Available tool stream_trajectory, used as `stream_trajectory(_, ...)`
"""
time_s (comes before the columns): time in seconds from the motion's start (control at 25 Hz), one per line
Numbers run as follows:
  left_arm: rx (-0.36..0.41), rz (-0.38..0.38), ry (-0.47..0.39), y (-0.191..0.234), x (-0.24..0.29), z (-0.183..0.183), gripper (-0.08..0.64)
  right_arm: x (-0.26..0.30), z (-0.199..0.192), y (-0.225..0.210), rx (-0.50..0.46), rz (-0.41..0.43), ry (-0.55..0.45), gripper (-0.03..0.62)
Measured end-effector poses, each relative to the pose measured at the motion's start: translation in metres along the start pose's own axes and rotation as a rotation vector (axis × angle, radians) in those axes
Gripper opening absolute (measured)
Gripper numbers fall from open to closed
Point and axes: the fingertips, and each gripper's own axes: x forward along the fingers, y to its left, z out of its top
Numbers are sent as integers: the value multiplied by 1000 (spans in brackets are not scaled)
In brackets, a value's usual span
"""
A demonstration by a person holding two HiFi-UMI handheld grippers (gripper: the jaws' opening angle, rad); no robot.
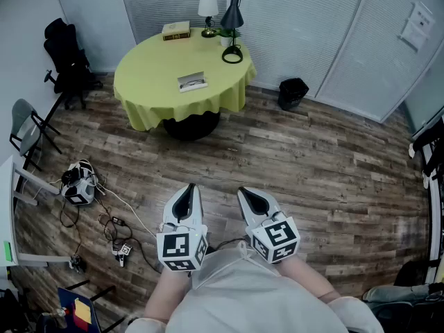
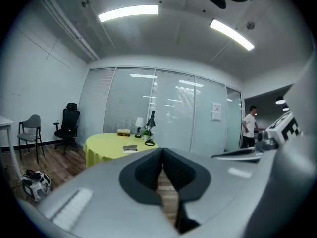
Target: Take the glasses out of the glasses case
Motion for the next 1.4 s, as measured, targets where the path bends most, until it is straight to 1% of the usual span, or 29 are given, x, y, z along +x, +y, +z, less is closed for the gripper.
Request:
stream_trajectory(0.32,5,-23,19,-3,5,-5,6,3,-7,-2,11,-3,11,0)
stream_trajectory(0.56,-2,-35,43,-8,11,-13,6,-1,-7,-12,83,-16,-19,0)
stream_trajectory(0.84,-29,-30,78,-1,21,-20,6,6,-19,-25,118,-32,19,0)
stream_trajectory(0.92,-54,-36,91,5,32,-22,6,15,-20,-30,131,-39,21,0)
stream_trajectory(1.0,-54,-44,93,11,44,-21,6,24,-18,-35,141,-55,9,0)
stream_trajectory(1.2,31,-64,74,27,81,-15,6,56,-13,-56,138,-117,-9,0)
stream_trajectory(1.4,-1,-95,94,57,139,-9,6,112,0,-77,129,-135,21,0)
